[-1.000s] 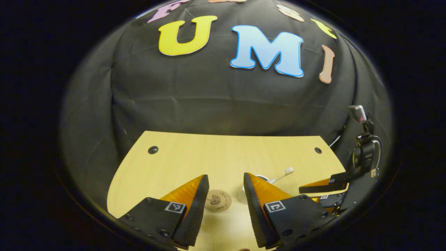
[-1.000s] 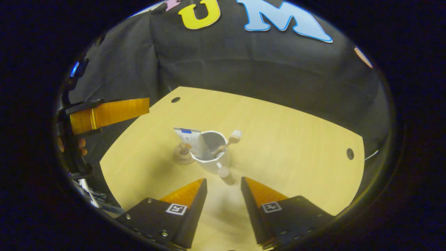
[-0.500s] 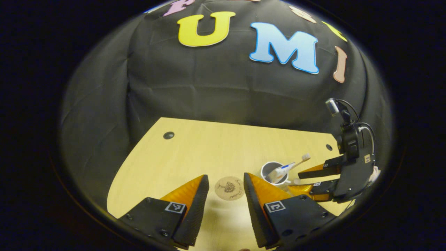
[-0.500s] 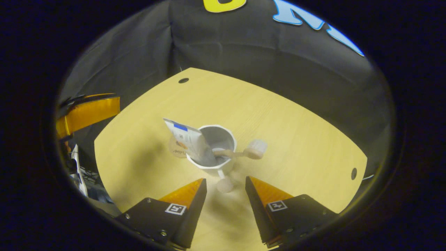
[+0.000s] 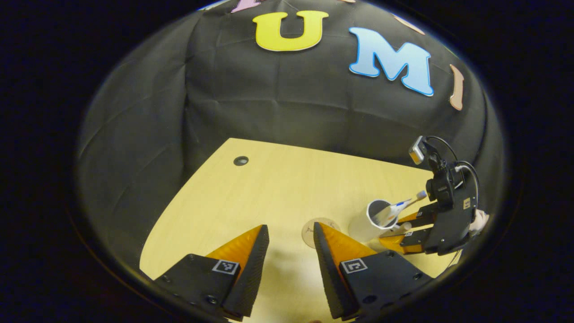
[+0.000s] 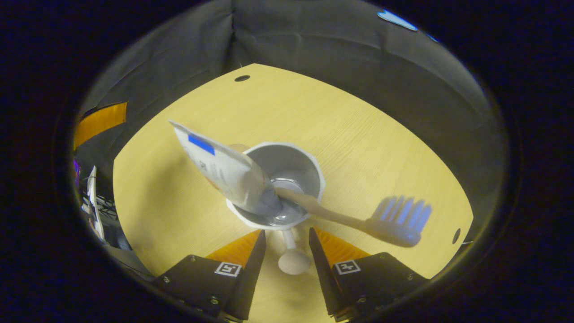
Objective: Put the toothbrush and toothpaste on the desktop into the cup, then pick up the cup and place it on the coaster on the desktop.
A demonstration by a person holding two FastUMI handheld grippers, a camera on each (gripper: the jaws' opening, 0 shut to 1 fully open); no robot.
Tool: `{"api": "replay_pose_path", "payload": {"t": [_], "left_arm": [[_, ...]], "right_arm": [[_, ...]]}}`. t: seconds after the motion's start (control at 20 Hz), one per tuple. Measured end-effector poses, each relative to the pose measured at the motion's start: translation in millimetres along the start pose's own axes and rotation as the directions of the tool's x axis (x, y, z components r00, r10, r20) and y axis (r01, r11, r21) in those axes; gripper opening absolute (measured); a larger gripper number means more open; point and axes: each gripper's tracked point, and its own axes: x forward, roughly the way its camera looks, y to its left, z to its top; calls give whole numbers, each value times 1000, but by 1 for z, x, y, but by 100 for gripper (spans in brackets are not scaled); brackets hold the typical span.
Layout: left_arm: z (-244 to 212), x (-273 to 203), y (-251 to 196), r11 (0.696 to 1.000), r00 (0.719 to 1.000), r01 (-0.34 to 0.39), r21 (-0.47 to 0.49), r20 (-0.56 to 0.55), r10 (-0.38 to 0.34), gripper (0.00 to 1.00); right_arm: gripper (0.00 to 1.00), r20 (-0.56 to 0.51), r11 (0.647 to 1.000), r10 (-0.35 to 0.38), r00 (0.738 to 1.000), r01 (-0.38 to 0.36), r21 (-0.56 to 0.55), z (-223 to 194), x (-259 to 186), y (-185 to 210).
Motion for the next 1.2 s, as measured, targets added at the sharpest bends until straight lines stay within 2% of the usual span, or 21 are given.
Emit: {"api": "replay_pose_path", "payload": {"t": [0.05, 0.1, 0.15, 0.2, 0.25, 0.35, 0.4, 0.45, 0.5, 0.7, 0.75, 0.8, 0.85, 0.9, 0.95, 1.2], "left_arm": [[0, 0, 3, 1000, 1000, -4, -2, -1, 4, 68], [-1, 1, 5, 1000, 1000, -7, -4, -3, 7, 63], [-2, 2, 7, 1000, 1000, -10, -7, -6, 10, 68], [-3, 2, 9, 1000, 1000, -11, -12, -8, 11, 68], [-4, 2, 10, 1000, 1000, -10, -19, -10, 10, 68], [-4, 4, 9, 1000, 1000, -10, -24, -17, 9, 68], [-5, 4, 9, 1000, 1000, -10, -24, -17, 10, 68], [-3, 6, 9, 1000, 1000, -8, -25, -15, 8, 63], [-3, 6, 9, 1000, 1000, -7, -24, -14, 7, 68], [-2, 10, 11, 1000, 1000, -11, -23, -12, 10, 67], [-2, 11, 11, 1000, 1000, -11, -25, -12, 10, 72], [-3, 11, 12, 1000, 1000, -11, -26, -12, 10, 68], [-3, 10, 13, 1000, 1000, -12, -26, -14, 12, 72], [-4, 9, 15, 1000, 1000, -15, -27, -14, 15, 63], [-4, 9, 16, 999, 1000, -16, -28, -13, 16, 68], [-12, 5, 25, 999, 1000, -28, -34, -15, 27, 68]], "right_arm": [[51, -10, 1000, 10, 1000, -10, 5, -1, 1, 1], [47, -16, 1000, 19, 1000, -19, 7, -2, 1, 2], [49, -15, 1000, -16, 1000, 16, -4, -5, -6, -4], [23, -9, 1000, -12, 1000, 12, -5, 0, 6, -5], [27, -12, 1000, -7, 1000, 7, 1, -1, 2, -2], [27, 3, 1000, -24, 1000, 24, -17, 1, 1, -4], [19, 4, 999, -27, 1000, 27, -18, 0, 3, -3], [23, 6, 1000, -24, 1000, 24, -9, 1, 1, -1], [23, 13, 1000, -27, 1000, 27, -3, 0, 1, 0], [21, 50, 998, -50, 997, 49, 31, 0, 0, 6], [21, 59, 998, -48, 997, 46, 39, 1, 0, 8], [21, 66, 998, -46, 997, 42, 53, 0, -2, 12], [21, 73, 998, -41, 996, 36, 57, 3, -6, 16], [21, 82, 998, -47, 996, 43, 55, 4, -4, 18], [21, 87, 998, -51, 995, 46, 53, 6, -3, 19], [21, 116, 997, -56, 992, 49, 62, 10, -4, 28]]}}
